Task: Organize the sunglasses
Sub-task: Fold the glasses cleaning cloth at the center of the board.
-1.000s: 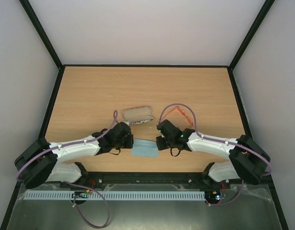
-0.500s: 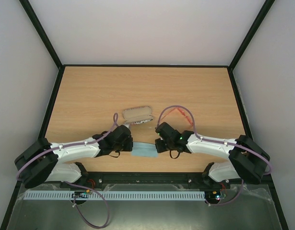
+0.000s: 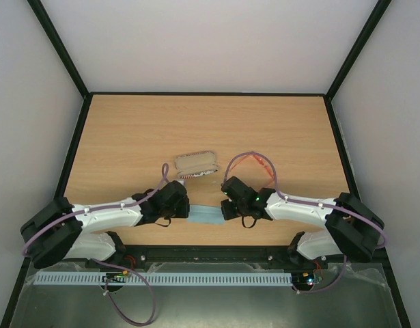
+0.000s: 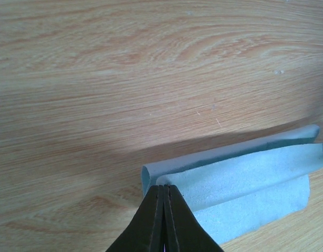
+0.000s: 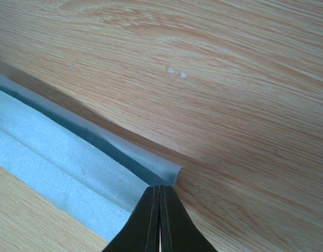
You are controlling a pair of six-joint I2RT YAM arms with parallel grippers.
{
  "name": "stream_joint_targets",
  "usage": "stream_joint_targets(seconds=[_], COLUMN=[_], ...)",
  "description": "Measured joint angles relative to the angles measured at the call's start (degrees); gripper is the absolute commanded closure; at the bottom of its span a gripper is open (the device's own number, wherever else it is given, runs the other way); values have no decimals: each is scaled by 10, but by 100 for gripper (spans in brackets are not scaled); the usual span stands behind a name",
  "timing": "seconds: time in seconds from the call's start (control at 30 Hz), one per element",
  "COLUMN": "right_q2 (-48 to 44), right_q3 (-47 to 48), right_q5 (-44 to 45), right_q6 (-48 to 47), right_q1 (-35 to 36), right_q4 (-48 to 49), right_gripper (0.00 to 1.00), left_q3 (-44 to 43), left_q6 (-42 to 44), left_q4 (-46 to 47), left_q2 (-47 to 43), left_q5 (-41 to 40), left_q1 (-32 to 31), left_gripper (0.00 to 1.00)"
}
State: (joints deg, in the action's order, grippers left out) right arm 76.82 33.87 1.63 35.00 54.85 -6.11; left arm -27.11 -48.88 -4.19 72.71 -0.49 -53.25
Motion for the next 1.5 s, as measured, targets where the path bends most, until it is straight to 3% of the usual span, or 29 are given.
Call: stream_joint_targets(seconds=[1.5], right_q2=[2], right_q3=[-4], right_q5=[14], right_q6=[4], right_q1=[18], right_q4=[0], right_gripper=[98], left_q3=[17], left_q6=[-18], left_q4=[12], left_q2=[-9], left_q5=[-3], left_q1=[-14], left_gripper=[92])
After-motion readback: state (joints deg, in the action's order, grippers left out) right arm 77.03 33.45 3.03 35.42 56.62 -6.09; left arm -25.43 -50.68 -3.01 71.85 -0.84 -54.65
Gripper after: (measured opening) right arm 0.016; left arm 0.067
